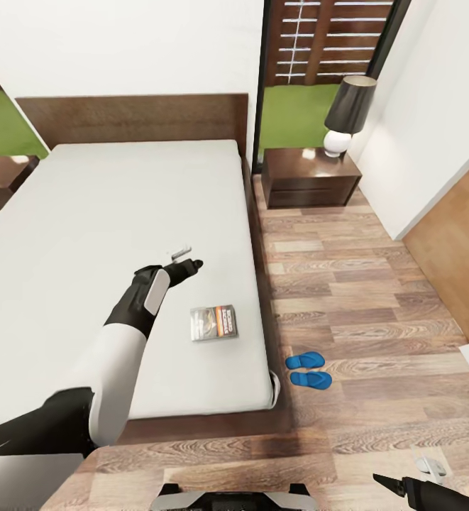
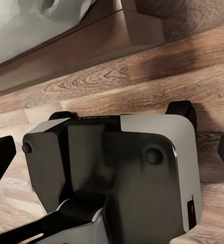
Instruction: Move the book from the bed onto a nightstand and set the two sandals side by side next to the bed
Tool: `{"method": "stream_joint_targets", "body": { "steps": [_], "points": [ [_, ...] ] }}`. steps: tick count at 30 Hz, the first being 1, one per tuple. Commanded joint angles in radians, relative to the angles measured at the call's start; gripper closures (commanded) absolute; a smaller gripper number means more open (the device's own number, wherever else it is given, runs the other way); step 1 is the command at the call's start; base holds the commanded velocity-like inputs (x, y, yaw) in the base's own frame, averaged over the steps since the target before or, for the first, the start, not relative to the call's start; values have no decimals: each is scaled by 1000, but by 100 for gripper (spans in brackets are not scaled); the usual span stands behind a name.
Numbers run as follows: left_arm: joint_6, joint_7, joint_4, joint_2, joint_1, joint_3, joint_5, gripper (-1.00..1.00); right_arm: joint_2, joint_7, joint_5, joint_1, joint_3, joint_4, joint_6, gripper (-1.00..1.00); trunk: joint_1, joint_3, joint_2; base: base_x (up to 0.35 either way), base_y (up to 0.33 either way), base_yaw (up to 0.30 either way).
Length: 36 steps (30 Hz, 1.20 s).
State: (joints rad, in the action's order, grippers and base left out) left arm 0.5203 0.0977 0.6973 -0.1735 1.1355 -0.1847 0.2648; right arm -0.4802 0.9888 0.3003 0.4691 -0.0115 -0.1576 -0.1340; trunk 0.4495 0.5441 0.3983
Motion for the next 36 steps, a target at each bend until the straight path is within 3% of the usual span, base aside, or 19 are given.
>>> {"method": "stream_joint_targets", "body": {
  "steps": [1, 5, 11, 18, 20, 23, 24, 30, 36],
  "points": [
    [6, 11, -2, -1, 10, -3, 13, -100, 0, 4, 5, 0, -1, 0, -10, -100, 0, 3, 2, 0, 0, 0],
    [9, 20, -6, -1, 41, -3, 18, -100, 0, 4, 5, 0, -1, 0, -11, -100, 0, 9, 2, 0, 0, 0],
    [69, 32, -11, -1, 69, -2, 20, -100, 0, 4, 5, 0, -2, 0, -11, -100, 0, 19, 2, 0, 0, 0],
    [89, 21, -98, -1, 74, 4, 18, -100, 0, 4, 5, 0, -1, 0, -10, -100, 0, 30, 2, 0, 0, 0],
    [92, -13, -105, -1, 74, 5, 18, -100, 0, 4, 5, 0, -1, 0, -10, -100, 0, 33, 2, 0, 0, 0],
    [95, -136, -109, -1, 74, 6, 17, -100, 0, 4, 5, 0, -1, 0, -10, -100, 0, 38, 2, 0, 0, 0],
    [95, -151, -109, -1, 74, 7, 16, -100, -1, 4, 5, 0, -1, 0, -10, -100, 0, 40, 2, 0, 0, 0],
    [95, -199, -110, -1, 75, 7, 15, -100, 0, 4, 5, 0, -2, 0, -11, -100, 0, 49, 2, 0, 0, 0],
    [94, -208, -110, -1, 74, 7, 14, -100, 0, 4, 5, 0, -1, 0, -10, -100, 0, 59, 2, 0, 0, 0]
  ]
}}
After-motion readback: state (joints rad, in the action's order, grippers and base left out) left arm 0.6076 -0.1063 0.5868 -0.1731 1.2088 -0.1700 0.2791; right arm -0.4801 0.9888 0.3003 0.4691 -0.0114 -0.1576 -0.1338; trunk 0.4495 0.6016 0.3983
